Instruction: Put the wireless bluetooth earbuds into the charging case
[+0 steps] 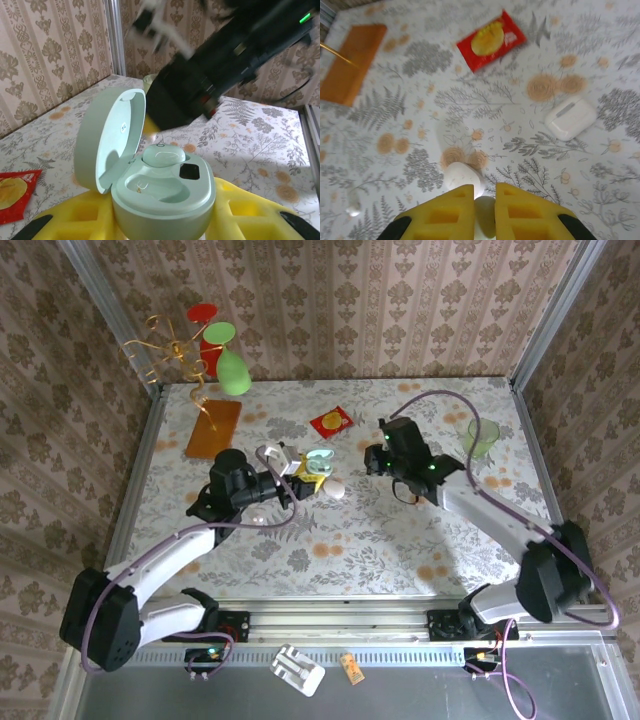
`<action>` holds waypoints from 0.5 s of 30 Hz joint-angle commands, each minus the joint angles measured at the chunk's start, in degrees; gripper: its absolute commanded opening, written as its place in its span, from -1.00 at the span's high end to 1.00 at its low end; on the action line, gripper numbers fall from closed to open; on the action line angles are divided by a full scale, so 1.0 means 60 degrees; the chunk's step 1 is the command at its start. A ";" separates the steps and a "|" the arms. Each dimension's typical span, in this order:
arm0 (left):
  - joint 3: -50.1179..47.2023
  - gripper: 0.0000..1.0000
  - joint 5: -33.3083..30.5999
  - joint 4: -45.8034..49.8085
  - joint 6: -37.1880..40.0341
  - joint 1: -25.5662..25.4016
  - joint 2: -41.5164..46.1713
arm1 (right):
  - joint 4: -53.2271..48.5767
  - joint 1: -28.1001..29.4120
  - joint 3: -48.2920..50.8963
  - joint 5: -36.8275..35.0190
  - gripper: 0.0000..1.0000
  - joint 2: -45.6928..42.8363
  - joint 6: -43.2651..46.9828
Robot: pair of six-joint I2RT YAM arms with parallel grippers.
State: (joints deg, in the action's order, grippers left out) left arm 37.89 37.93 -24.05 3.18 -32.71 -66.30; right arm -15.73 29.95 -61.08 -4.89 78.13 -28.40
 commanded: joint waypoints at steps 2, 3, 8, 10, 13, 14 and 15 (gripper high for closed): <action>0.0560 0.51 -0.0046 -0.0686 0.0305 -0.0157 -0.0599 | -0.1198 0.0554 -0.0258 -0.1101 0.75 -0.1038 0.0491; 0.0644 0.51 -0.0024 -0.0760 0.0294 -0.0198 -0.0765 | -0.1355 0.0763 -0.0430 -0.1277 0.75 -0.1138 0.0576; 0.0950 0.51 0.0061 -0.0781 0.0372 -0.0341 -0.1259 | -0.1623 0.1724 -0.1276 -0.1855 0.75 -0.1097 0.0979; 0.1008 0.52 0.0086 -0.0734 0.0406 -0.0377 -0.1312 | -0.1663 0.1977 -0.1639 -0.1838 0.74 -0.0881 0.1124; 0.0938 0.52 0.0059 -0.0716 0.0407 -0.0407 -0.1270 | -0.1580 0.2272 -0.2112 -0.1678 0.74 -0.0456 0.1247; 0.0912 0.52 0.0036 -0.0710 0.0407 -0.0408 -0.1237 | -0.1528 0.2368 -0.2258 -0.1612 0.74 -0.0303 0.1272; 0.0872 0.52 0.0009 -0.0714 0.0407 -0.0421 -0.1191 | -0.1471 0.2427 -0.2368 -0.1515 0.74 -0.0158 0.1280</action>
State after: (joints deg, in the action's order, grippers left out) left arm 41.78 37.65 -26.59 4.36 -34.85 -74.19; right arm -23.99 43.48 -72.71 -12.91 74.85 -22.41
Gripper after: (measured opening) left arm 0.361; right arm 0.133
